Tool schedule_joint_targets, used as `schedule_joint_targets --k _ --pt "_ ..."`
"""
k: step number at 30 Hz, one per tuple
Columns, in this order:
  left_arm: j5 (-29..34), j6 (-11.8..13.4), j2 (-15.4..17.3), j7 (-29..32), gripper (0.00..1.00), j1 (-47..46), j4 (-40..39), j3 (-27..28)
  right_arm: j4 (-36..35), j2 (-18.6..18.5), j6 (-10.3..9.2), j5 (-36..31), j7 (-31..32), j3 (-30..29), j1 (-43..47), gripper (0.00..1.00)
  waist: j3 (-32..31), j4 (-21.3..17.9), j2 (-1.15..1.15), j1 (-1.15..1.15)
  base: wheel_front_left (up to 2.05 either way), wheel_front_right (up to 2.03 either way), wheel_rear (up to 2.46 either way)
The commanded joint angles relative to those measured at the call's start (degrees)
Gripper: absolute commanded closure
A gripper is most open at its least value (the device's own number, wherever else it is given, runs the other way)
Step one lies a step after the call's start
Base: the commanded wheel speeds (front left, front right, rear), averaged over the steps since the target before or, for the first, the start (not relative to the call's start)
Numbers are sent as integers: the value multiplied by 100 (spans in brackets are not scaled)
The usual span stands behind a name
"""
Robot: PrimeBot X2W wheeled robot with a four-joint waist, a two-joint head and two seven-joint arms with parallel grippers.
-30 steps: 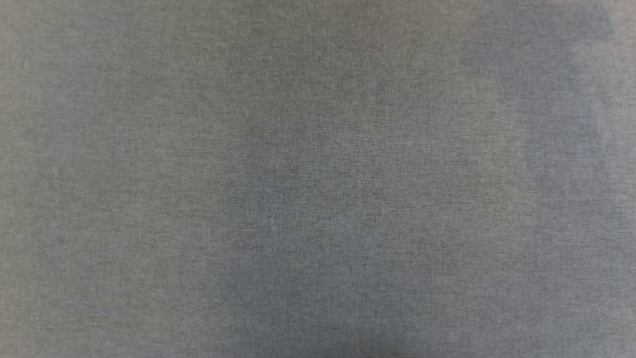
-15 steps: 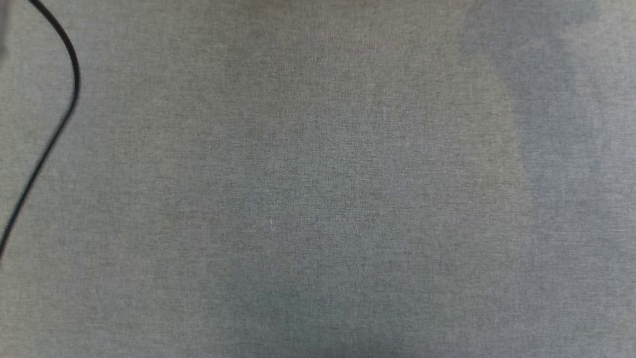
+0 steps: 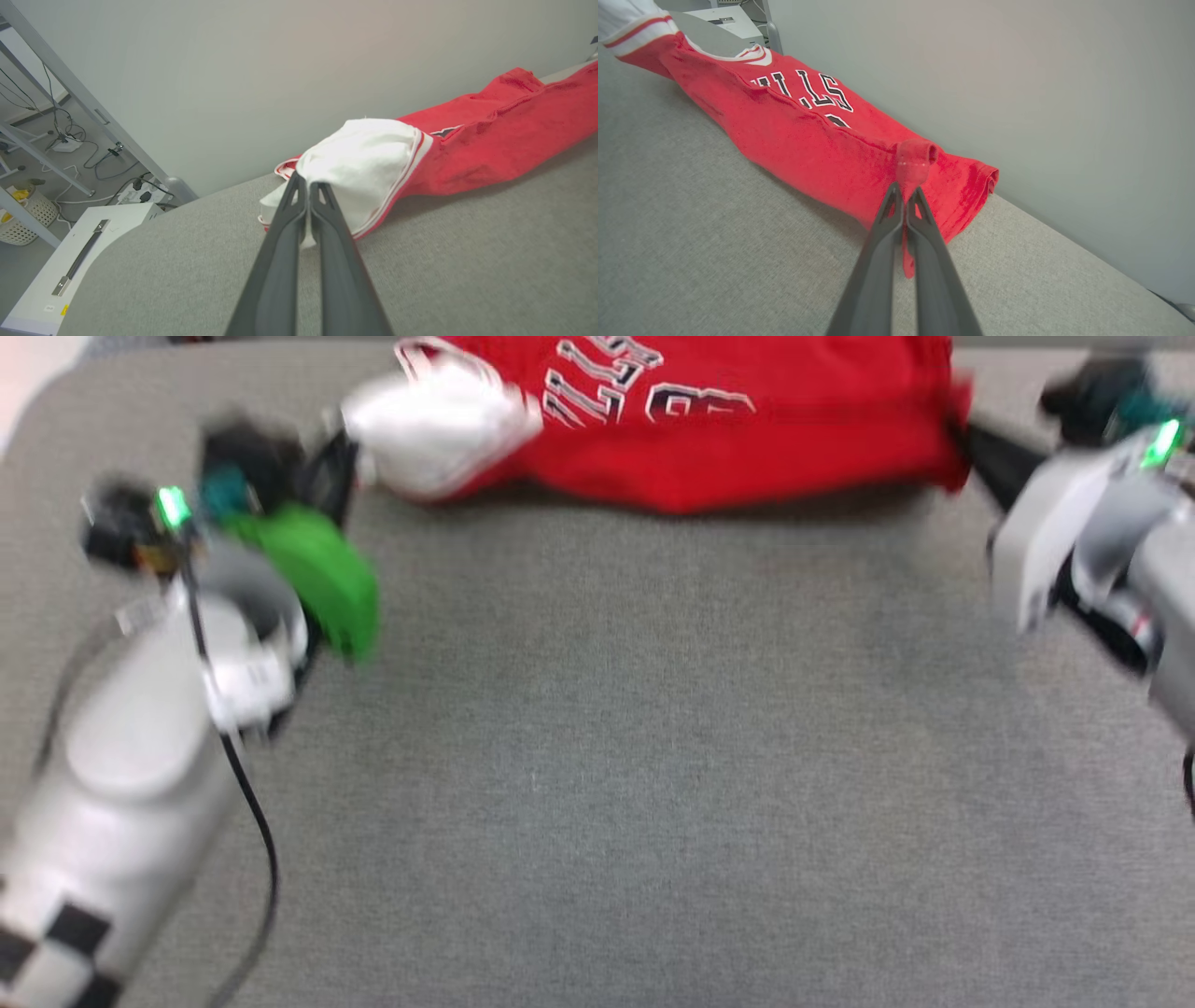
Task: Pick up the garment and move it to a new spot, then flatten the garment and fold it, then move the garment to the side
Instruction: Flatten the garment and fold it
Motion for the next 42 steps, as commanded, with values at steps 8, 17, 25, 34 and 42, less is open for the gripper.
schedule_joint_targets --k 8,17,25,34,42 --pt "-482 802 552 368 100 2637 -1594 -388 -557 -562 -4 504 -110 394 1766 100 -1246 37 0 0 0 0 0" --pt "-1199 1330 753 524 100 4472 -2628 -555 -1080 -1019 -4 820 -112 185 3364 100 -1782 28 0 0 0 0 0" --pt "-1595 1502 782 558 100 5485 -2991 -773 -1473 -1353 -4 951 -6 -488 4666 100 -2020 -17 0 0 0 0 0" --pt "-1304 1543 860 537 100 5333 -3140 -871 -1904 -1265 -4 758 332 -1341 5478 100 -1923 20 0 0 0 0 0" --pt "-822 1141 957 843 100 4006 -3027 -768 -2413 -1120 -4 396 651 -2352 5488 100 -1495 -37 0 0 0 0 0"
